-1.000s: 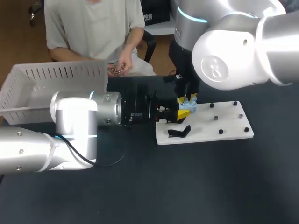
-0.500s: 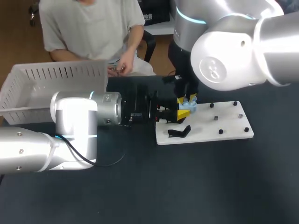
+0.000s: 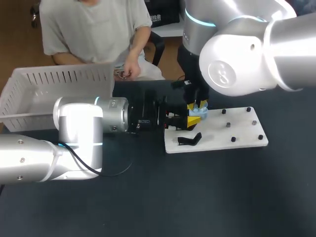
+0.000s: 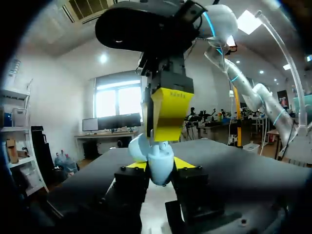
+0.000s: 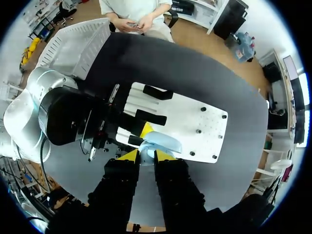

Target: Pick up each earbud case from the left stands, insert the matching earbuds, close the lid, and place the case in the box.

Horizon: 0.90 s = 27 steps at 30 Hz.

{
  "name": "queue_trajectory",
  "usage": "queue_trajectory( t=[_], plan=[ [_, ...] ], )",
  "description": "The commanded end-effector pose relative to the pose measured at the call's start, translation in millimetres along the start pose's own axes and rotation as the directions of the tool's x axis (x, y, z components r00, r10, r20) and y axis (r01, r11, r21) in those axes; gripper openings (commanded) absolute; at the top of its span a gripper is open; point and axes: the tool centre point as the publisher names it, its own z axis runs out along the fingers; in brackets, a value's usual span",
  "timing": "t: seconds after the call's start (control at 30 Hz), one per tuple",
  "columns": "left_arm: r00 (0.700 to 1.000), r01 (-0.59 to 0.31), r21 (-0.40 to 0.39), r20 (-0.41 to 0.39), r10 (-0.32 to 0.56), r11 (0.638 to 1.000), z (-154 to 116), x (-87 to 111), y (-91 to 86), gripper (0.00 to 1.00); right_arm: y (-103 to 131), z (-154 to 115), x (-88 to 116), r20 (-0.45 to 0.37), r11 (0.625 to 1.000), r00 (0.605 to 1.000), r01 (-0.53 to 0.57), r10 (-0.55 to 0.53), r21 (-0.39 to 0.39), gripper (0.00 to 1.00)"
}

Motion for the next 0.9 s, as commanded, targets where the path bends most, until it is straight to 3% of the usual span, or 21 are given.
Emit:
queue_trajectory(
  t=[0.03,0.53,0.6,0.63,0.7,0.9],
  plan=[
    [1.000,0.001,0.003,0.000,-0.001,1.000,0.6,0.1,1.3,0.00,-0.8,2.1,-2.1,-0.007,1.000,1.000,-0.002,0.002,0.001,0.00],
    [1.000,0.001,0.003,0.000,-0.001,1.000,0.6,0.1,1.3,0.00,-1.4,5.6,0.7,-0.026,1.000,1.000,0.008,-0.008,-0.003,0.00],
    [1.000,0.001,0.003,0.000,-0.001,1.000,0.6,0.1,1.3,0.00,-1.2,3.6,1.7,-0.025,1.000,1.000,0.007,-0.007,-0.011,0.28],
    [1.000,0.001,0.003,0.000,-0.001,1.000,0.6,0.1,1.3,0.00,-1.2,1.7,2.7,-0.023,1.000,1.000,0.005,-0.005,-0.014,0.49],
    [1.000,0.001,0.003,0.000,-0.001,1.000,0.6,0.1,1.3,0.00,-1.1,-2.7,5.1,-0.017,1.000,1.000,0.003,-0.004,-0.022,1.00],
    [1.000,0.001,0.003,0.000,-0.001,1.000,0.6,0.1,1.3,0.00,-7.7,-22.8,3.5,0.009,0.994,0.999,-0.030,0.031,-0.102,1.00]
  ],
)
